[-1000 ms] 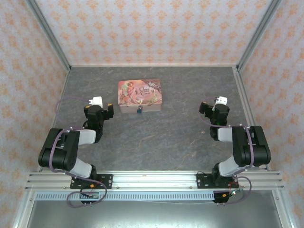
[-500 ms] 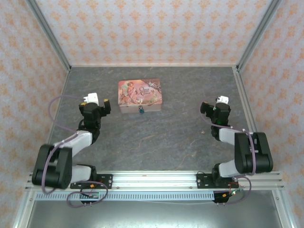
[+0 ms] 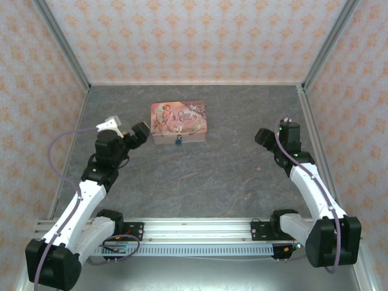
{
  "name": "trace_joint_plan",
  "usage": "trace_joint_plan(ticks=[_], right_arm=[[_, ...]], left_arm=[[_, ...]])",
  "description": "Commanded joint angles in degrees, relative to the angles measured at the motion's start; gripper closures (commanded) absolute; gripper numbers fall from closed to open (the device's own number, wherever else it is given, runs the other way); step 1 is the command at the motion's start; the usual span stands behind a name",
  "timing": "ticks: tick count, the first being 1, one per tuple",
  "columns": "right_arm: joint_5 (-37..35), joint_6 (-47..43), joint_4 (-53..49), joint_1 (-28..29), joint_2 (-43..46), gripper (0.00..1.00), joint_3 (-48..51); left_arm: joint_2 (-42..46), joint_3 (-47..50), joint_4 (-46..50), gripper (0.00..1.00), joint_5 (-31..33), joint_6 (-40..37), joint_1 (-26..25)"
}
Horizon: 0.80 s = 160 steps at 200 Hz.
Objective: Unlock the padlock with the key
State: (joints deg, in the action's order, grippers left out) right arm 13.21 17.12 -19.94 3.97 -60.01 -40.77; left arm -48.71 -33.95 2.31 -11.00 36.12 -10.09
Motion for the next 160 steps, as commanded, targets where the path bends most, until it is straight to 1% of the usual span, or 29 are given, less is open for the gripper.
trace_joint_plan(ticks=[1, 8, 28, 37, 56, 74, 119, 160], right_arm=[[-4.12, 3.35, -14.41, 2.25, -1.37, 0.28, -0.26], [-5.49, 3.15, -15.38, 2.45, -2.48, 0.3, -0.1], [-6.26, 1.91, -16.59, 2.46, -6.36, 0.38, -0.69], [-5.98, 1.32, -16.91, 2.45, -8.19, 0.41, -1.25], [-4.67, -0.22, -17.44, 2.45, -13.01, 0.5, -2.5], [-4.42, -1.14, -17.75, 2.45, -16.26, 0.55, -3.28], [-3.63, -2.36, -16.03, 2.45, -20.66, 0.63, -4.26], [-2.49, -3.24, -16.08, 2.45, -23.89, 0.68, -5.98]], left_arm=[[1.81, 2.38, 1.61, 0.0, -2.77, 7.15, -3.98], [1.77, 3.33, 0.55, 0.0, -2.83, 8.03, -4.93], [1.13, 5.01, -1.56, 0.0, -2.99, 9.24, -7.13], [0.43, 5.1, -1.6, 0.0, -3.14, 8.98, -7.89], [-1.29, 4.74, -1.42, 0.0, -3.75, 8.44, -9.0], [-2.33, 4.52, -1.76, 0.0, -4.13, 8.36, -9.79], [-4.49, 3.86, -2.19, 0.0, -3.7, 7.93, -11.14], [-6.26, 2.69, -2.0, 0.0, -3.09, 7.67, -12.19]])
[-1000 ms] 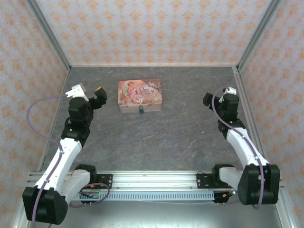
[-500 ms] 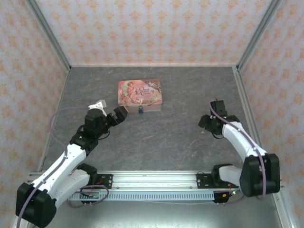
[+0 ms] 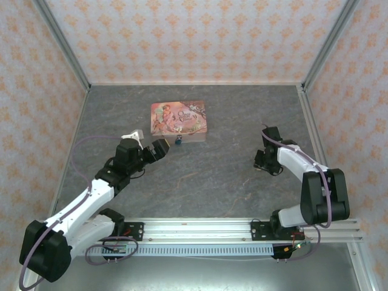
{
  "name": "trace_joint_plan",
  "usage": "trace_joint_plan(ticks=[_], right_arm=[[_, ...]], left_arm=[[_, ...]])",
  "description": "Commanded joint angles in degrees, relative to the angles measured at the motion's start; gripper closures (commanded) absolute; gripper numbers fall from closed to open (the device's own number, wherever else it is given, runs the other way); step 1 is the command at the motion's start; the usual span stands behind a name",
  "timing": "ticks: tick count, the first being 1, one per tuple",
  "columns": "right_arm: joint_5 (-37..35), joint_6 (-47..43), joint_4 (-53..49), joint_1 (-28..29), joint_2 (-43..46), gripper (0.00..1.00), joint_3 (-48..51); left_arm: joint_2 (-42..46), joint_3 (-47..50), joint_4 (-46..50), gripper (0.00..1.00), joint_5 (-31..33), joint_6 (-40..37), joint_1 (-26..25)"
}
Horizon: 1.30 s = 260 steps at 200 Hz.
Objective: Unlock the padlock with the key
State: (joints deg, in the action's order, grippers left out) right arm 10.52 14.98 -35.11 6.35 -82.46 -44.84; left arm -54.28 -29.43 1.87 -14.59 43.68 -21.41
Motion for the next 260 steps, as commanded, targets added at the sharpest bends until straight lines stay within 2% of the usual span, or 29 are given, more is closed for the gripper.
trace_joint_plan(ticks=[1, 132, 174, 212, 235, 260], right_arm=[[0.24, -1.1, -0.92, 0.07, -1.46, 0.68, -1.96], [2.75, -0.7, -1.36, 0.07, -6.13, 0.71, -1.36], [3.64, -0.39, -1.47, 0.11, -5.88, 0.82, -1.02], [4.48, 0.3, -0.93, 0.07, -4.17, 0.96, -0.45], [5.55, 1.52, 0.28, 0.07, -1.95, 1.0, 0.48], [8.11, 4.08, 2.78, 0.07, 1.14, 1.0, 2.3]], left_arm=[[-0.67, -1.89, -1.58, 0.0, 0.51, 0.1, -0.89], [-0.31, -1.97, -0.55, 0.0, 1.33, -0.35, -1.48], [0.57, -1.77, 0.15, 0.0, 1.93, -0.58, -1.56], [0.67, -1.86, 0.49, 0.0, 2.01, -0.62, -1.6], [0.67, -2.02, 0.13, 0.0, 1.64, -0.11, -1.54], [0.62, -2.37, -0.47, 0.0, 0.93, 1.25, -1.62]])
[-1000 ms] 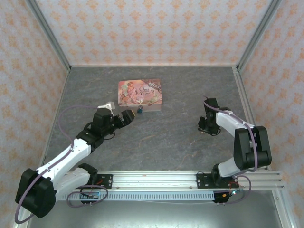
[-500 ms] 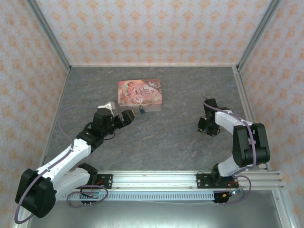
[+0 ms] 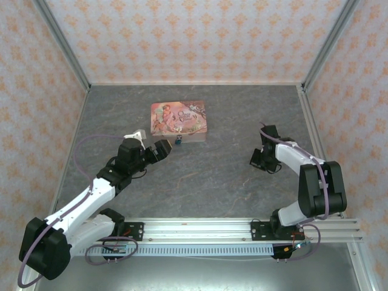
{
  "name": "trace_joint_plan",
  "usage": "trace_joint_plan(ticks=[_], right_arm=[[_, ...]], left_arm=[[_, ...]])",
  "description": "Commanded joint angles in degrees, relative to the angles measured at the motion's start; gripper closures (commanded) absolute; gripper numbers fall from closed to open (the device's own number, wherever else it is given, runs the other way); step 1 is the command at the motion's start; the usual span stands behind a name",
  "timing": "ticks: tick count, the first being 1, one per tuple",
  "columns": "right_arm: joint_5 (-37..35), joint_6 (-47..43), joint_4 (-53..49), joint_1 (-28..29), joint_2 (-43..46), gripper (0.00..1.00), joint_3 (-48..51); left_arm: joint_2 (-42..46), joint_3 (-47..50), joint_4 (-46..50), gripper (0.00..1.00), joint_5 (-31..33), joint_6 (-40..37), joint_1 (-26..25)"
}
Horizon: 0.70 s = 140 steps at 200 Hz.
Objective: Unlock the padlock with the key
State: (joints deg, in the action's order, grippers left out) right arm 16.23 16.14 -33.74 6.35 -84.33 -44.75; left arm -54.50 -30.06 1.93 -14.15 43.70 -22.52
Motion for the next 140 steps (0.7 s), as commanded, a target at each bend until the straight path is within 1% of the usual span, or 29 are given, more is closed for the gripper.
trace_joint_plan(ticks=[1, 25, 37, 56, 59, 72, 87, 96, 121, 140], right_arm=[[2.54, 2.97, 1.62, 0.11, 3.2, 1.0, 2.3], [6.81, 7.22, 6.05, 0.07, 7.3, 1.0, 4.28], [10.25, 10.08, 9.61, 0.1, 10.26, 1.0, 5.82], [15.27, 17.56, 19.89, 0.15, 16.1, 1.0, 9.82], [15.92, 18.96, 22.02, 0.15, 18.05, 1.0, 10.31], [16.71, 25.35, 31.01, 0.57, 22.84, 1.0, 13.57], [15.85, 32.15, 40.61, 1.11, 27.76, 1.0, 16.91], [14.4, 35.08, 44.6, 1.49, 30.33, 1.0, 18.21], [8.56, 39.84, 50.69, 3.49, 36.81, 1.0, 20.02], [4.66, 42.68, 54.49, 5.32, 40.14, 1.0, 21.0]], left_arm=[[0.86, -1.79, -0.53, 0.0, 0.42, 1.35, -0.5], [0.8, -2.3, -1.91, 0.0, -0.83, 4.16, -0.5], [0.53, -2.7, -2.79, 0.0, -1.76, 6.31, -0.5], [-0.35, -3.37, -6.09, 0.0, -4.04, 10.76, -0.72], [-0.54, -3.54, -6.69, 0.0, -4.38, 11.66, -0.83], [-1.71, -4.54, -9.14, 0.02, -5.42, 15.3, -1.49], [-3.31, -6.58, -10.83, 0.04, -5.67, 18.32, -3.2], [-4.38, -8.14, -11.45, 0.06, -5.35, 19.81, -4.58], [-7.41, -11.57, -15.8, 0.1, -2.21, 24.2, -9.4], [-10.23, -13.62, -19.76, 0.13, 1.24, 27.41, -12.97]])
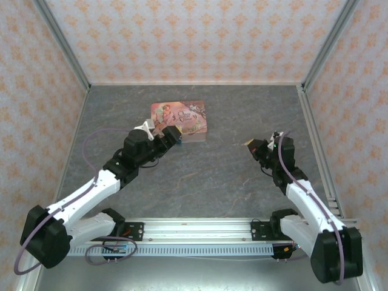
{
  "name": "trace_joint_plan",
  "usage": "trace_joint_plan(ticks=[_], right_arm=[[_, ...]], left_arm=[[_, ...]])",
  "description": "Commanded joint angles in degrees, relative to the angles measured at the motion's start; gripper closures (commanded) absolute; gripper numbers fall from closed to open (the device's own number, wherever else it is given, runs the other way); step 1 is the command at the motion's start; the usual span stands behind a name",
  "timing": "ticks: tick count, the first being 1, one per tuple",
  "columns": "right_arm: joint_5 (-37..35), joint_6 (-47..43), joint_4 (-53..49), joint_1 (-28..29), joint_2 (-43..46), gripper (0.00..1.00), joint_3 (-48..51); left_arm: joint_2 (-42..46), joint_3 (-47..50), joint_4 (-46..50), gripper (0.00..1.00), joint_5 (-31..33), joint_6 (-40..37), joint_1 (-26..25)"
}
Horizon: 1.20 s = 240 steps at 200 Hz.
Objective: Unlock the padlock with the key
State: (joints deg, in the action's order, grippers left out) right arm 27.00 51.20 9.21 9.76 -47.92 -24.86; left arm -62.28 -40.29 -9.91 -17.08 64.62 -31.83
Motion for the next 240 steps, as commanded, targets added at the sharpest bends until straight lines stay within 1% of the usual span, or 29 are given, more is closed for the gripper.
trace_joint_plan(ticks=[1, 19, 44, 63, 87, 116, 141, 193, 206, 240], right_arm=[[-6.37, 7.79, 11.75, 2.05, 3.81, 1.0, 1.17], [-10.02, 10.15, 15.7, 4.33, 5.74, 1.0, 2.21], [-13.87, 12.48, 20.12, 7.98, 6.5, 1.0, 2.65], [-15.91, 12.51, 21.72, 11.21, 6.44, 1.0, 2.03], [-17.37, 11.58, 21.54, 14.64, 6.34, 1.0, 0.68], [-18.9, 11.64, 21.88, 17.6, 6.34, 1.0, 0.51], [-19.34, 11.74, 21.9, 19.29, 6.21, 1.0, 0.52], [-19.38, 12.03, 22.16, 20.21, 6.05, 1.0, 0.45], [-19.38, 12.11, 21.91, 20.29, 6.0, 1.0, 0.43], [-19.14, 12.21, 21.72, 20.38, 5.31, 1.0, 0.17]], left_arm=[[-2.56, -3.52, -8.1, 0.13, 4.43, 6.62, -3.84], [-5.19, -5.49, -11.53, 0.16, 8.31, 8.29, -7.28], [-9.78, -9.07, -15.71, 0.2, 11.0, 8.94, -11.43], [-13.57, -11.84, -18.73, 0.22, 11.93, 8.95, -14.11], [-17.78, -14.6, -21.33, 0.27, 12.37, 9.01, -16.14], [-21.08, -17.64, -22.04, 0.31, 12.76, 8.53, -17.53], [-23.37, -19.76, -21.92, 0.37, 12.35, 8.31, -18.26], [-27.04, -21.92, -22.72, 0.52, 11.18, 9.6, -19.03], [-27.58, -22.27, -22.61, 0.53, 11.04, 9.65, -19.14], [-28.72, -23.32, -22.52, 0.61, 10.37, 9.65, -19.54]])
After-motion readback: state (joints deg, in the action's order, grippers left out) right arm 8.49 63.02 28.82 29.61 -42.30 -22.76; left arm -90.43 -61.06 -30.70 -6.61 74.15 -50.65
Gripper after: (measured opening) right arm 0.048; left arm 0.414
